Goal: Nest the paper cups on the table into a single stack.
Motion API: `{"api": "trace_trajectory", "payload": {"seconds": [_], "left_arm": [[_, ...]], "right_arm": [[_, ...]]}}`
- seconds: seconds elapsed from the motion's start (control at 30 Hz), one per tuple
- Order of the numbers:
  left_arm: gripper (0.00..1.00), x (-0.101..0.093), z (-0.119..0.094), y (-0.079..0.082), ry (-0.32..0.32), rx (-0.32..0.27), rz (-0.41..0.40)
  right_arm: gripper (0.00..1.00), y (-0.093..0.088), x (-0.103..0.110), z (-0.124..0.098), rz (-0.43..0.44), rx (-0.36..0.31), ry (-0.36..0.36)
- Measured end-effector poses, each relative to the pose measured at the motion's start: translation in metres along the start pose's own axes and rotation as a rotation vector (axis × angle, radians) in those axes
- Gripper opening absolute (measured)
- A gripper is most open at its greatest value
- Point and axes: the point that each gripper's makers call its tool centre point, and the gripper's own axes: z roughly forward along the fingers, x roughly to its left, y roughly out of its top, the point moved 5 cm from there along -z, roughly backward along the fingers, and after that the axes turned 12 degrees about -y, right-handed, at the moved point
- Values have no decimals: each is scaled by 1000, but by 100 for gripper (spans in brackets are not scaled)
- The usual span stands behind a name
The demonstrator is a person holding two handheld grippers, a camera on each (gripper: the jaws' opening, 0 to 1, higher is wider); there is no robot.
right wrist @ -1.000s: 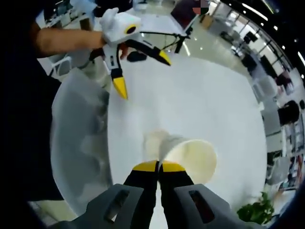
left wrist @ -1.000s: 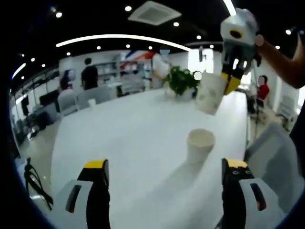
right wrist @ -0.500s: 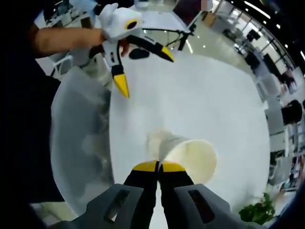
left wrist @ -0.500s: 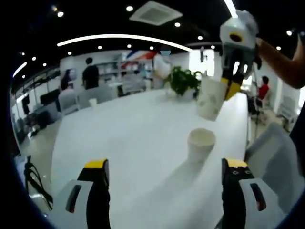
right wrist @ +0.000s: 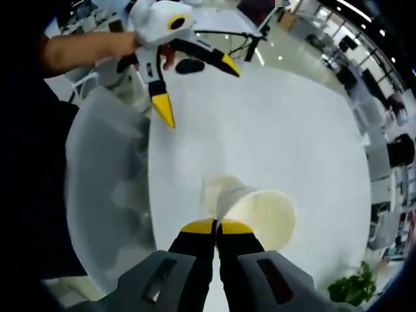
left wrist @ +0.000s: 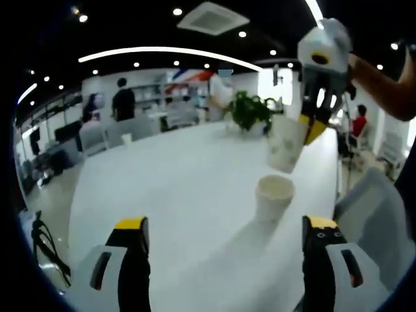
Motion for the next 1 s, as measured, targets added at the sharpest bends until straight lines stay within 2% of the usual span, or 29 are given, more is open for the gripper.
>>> {"api": "trace_trajectory", "payload": {"seconds": [1.0], "left_arm": [[95,6,-7,-3,23,-4,-15]], "right_arm": [[0,1,16,32,-8,42,81]]}}
